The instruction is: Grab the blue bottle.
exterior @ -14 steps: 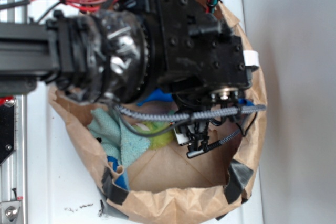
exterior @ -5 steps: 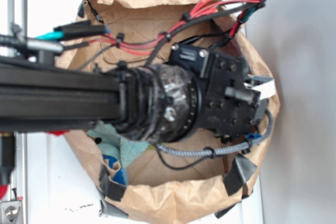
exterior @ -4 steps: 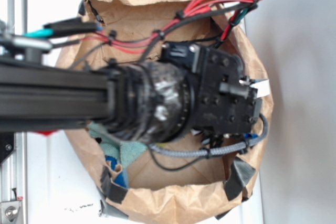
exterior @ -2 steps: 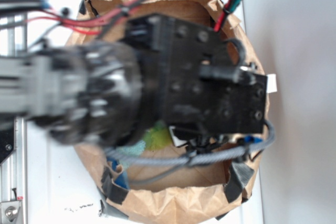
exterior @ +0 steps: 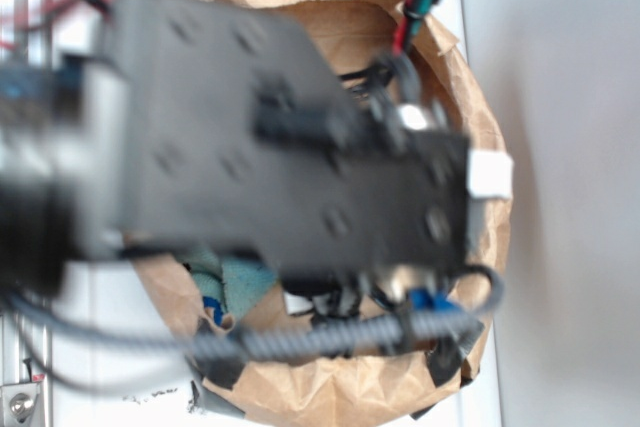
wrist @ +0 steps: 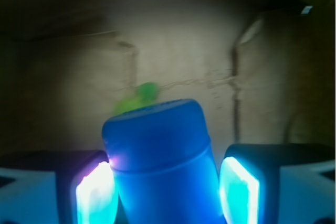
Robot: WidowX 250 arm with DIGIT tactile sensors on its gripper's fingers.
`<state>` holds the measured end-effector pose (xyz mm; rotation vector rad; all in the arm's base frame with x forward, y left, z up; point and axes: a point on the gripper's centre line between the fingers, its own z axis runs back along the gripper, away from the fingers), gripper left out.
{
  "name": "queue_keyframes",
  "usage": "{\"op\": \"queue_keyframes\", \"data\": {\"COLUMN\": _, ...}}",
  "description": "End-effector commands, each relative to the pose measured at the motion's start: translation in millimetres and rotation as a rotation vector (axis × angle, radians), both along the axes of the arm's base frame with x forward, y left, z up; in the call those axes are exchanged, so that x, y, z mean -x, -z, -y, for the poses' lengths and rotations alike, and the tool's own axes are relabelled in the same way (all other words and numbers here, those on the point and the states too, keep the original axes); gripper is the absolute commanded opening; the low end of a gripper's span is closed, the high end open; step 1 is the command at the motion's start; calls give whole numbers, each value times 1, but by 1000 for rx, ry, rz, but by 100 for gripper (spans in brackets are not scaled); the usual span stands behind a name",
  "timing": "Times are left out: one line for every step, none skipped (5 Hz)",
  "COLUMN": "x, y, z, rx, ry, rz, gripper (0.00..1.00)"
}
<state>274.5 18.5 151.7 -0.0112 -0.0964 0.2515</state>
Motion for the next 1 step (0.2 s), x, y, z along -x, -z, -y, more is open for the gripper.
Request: {"op": "queue_keyframes", "data": {"x": -20, "y": -43, "z": -5, "rx": 4, "ry": -79, "rz": 101, "gripper": 0}}
